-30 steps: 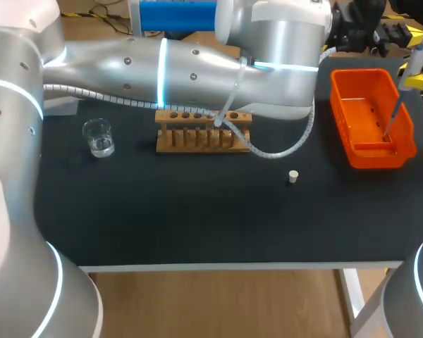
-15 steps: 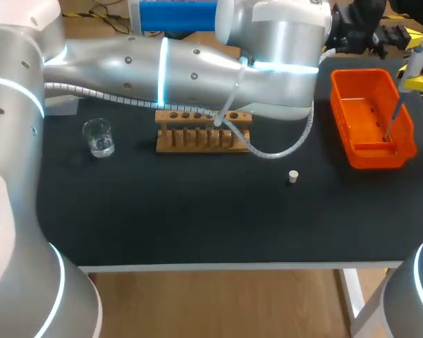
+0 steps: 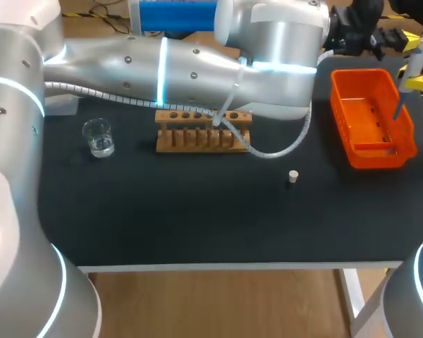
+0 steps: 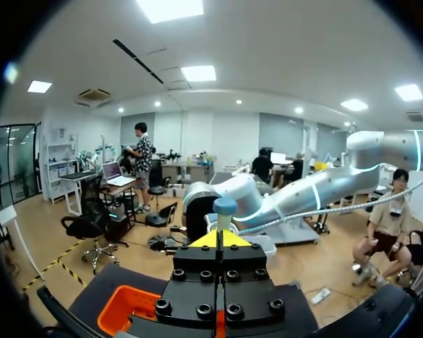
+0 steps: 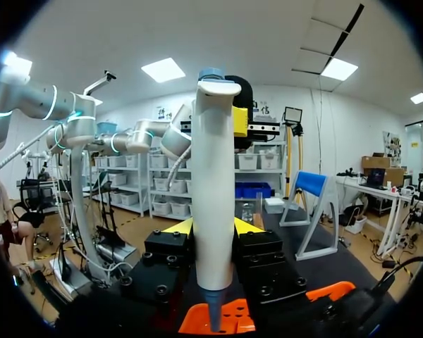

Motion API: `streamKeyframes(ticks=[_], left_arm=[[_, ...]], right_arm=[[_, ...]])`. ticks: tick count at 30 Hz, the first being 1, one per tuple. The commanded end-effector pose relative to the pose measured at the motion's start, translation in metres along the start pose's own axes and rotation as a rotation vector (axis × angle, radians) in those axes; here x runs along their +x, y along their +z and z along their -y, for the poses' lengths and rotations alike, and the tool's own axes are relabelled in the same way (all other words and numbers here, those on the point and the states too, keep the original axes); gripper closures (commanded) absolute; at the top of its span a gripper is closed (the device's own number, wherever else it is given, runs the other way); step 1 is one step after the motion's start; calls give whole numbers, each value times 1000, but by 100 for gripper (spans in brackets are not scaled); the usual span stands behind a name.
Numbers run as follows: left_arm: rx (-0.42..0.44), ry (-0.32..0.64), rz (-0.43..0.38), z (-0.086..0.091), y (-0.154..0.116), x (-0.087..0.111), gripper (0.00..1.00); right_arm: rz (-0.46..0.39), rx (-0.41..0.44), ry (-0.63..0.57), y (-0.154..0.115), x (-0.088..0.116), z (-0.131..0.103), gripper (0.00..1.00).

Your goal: Invert the test tube, pick up the pipette, mount the tip to pipette, aspirate from beaker and dispense into the tube, eject the tip, return the pipette, and cap with the stopper.

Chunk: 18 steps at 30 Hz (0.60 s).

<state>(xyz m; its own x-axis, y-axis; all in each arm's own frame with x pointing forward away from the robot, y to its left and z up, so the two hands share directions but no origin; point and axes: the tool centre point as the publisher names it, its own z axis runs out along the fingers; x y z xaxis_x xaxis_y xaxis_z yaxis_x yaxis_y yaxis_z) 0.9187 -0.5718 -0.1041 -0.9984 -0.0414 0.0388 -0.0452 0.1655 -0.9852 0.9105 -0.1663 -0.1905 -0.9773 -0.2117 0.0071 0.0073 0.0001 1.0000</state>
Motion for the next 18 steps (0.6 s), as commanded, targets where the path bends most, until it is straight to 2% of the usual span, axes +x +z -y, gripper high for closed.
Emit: streamKeyframes(ticks=[1,7,8,9,10,11,18], left_arm=[[9,9,22,-2,-1,2,100],[16,43,57,22,-14,5,100],[12,53,58,26,-16,6,84],[11,58,60,30,-18,7,52],[9,62,64,33,-21,7,15],[8,69,67,36,-24,8,0],[-12,116,33,44,-52,13,0]], right_arm=[[-10,4,1,-1,-3,-9,100],[-10,4,1,-1,-3,-9,100],[-10,4,1,-1,-3,-9,100],[-10,4,1,-1,-3,-9,100],[-10,4,1,-1,-3,-9,100],[-10,4,1,-1,-3,-9,100],[-10,4,1,-1,-3,-9,100]])
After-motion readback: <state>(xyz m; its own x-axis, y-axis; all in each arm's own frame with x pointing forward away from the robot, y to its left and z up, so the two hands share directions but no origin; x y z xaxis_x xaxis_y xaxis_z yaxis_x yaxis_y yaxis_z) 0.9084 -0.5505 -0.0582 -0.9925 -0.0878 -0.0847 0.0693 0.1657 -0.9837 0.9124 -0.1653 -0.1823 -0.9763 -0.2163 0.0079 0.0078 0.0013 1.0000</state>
